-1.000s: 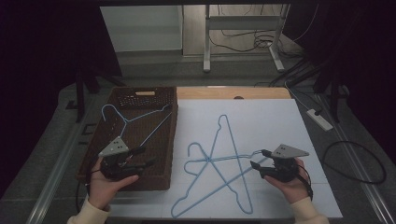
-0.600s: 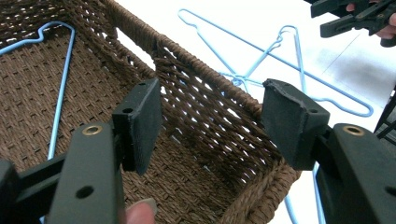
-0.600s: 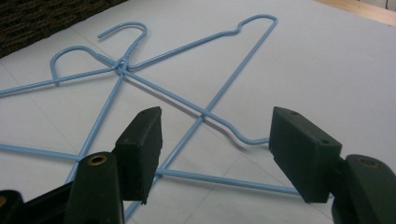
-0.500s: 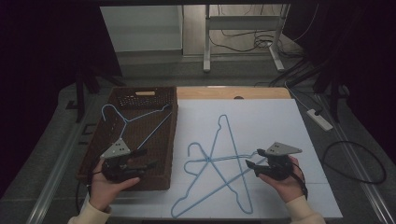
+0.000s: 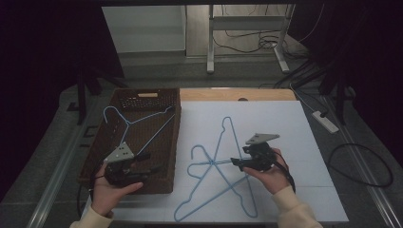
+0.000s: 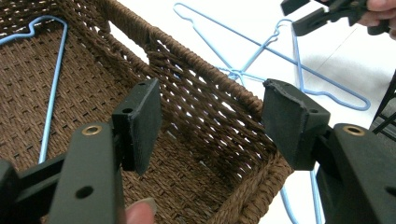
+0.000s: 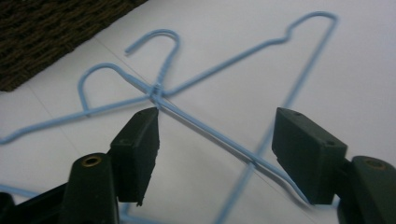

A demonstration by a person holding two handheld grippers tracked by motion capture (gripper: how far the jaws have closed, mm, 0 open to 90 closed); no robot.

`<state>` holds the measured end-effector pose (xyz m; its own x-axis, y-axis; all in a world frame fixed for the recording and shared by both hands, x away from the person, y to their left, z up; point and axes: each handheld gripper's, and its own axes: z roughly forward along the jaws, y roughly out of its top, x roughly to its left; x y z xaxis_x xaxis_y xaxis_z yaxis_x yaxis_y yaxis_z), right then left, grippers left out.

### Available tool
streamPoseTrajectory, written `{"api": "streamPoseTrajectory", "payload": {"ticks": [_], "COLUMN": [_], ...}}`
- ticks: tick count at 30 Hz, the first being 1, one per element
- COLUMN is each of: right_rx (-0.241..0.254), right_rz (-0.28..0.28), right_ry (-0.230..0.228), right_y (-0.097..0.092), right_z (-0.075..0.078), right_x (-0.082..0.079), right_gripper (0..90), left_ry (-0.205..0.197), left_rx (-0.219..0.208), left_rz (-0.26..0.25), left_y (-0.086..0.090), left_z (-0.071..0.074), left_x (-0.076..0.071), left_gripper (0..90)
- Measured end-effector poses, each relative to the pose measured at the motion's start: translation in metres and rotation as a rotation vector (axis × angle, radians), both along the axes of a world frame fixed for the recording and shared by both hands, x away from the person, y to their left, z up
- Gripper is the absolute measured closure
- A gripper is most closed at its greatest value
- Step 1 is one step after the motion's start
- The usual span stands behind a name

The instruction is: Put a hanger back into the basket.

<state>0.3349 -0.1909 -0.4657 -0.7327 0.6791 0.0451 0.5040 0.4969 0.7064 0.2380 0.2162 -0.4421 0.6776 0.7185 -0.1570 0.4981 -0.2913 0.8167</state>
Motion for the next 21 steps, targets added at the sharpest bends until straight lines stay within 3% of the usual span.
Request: {"api": "streamPoseTrajectory", "payload": {"ticks": [5, 11, 21], "right_rx": [-0.058, -0.110, -0.190], "right_rz": [0.037, 0.063, 0.030], "right_ry": [0.072, 0.110, 0.173], "right_y": [0.035, 0.070, 0.102], "right_z": [-0.001, -0.006, -0.026], "right_x": [0.016, 0.033, 0.054], "right_gripper": [38.0, 38.8, 45.5], "left_ry": [0.004, 0.008, 0.007], "left_rx": [0.001, 0.004, 0.007], "left_rz": [0.000, -0.001, -0.001], "left_y": [-0.001, -0.002, -0.001], "left_z": [-0.001, -0.004, -0.005], "left_x": [0.001, 0.001, 0.002], "left_gripper": [38.0, 38.0, 37.9]}}
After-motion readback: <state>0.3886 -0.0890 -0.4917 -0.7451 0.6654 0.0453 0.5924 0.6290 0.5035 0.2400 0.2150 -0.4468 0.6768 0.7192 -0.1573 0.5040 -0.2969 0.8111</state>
